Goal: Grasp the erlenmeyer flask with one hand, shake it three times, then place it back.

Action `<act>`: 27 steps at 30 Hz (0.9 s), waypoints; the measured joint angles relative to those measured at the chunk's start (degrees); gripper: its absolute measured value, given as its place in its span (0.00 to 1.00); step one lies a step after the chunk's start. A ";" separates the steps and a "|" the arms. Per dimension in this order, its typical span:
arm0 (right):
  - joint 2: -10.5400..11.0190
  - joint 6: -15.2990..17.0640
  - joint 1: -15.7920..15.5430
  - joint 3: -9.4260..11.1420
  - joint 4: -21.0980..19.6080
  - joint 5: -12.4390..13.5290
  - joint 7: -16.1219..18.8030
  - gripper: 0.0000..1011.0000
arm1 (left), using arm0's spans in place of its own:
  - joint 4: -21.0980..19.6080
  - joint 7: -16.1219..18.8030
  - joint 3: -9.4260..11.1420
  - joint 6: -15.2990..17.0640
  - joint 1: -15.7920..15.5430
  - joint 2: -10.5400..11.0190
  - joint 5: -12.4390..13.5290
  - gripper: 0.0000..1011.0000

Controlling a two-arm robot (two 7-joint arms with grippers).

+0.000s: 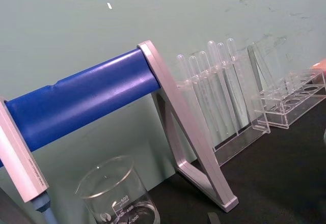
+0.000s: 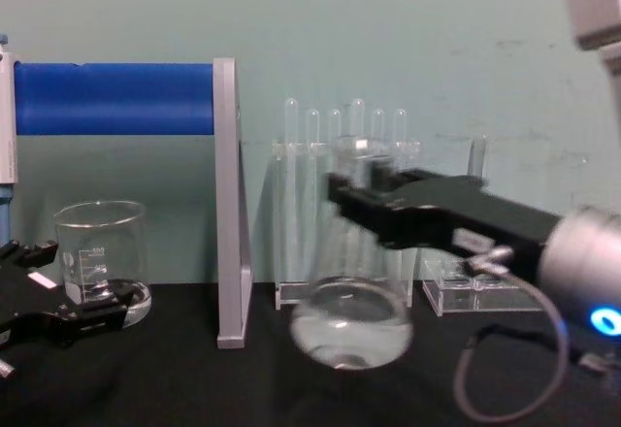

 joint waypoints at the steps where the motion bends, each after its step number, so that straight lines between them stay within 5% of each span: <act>1: 0.09 0.00 -0.33 0.51 -0.29 -0.13 -0.63 0.44 | 0.00 0.00 0.00 0.00 0.00 0.00 0.00 0.99; 16: 1.30 0.97 -9.55 11.78 -7.98 -3.06 -11.16 0.44 | 0.00 0.00 0.00 0.00 0.00 0.00 0.00 0.99; 27: 0.29 0.88 -10.07 12.78 -8.36 -3.82 -9.78 0.44 | 0.00 0.00 0.00 0.00 0.00 0.00 0.00 0.99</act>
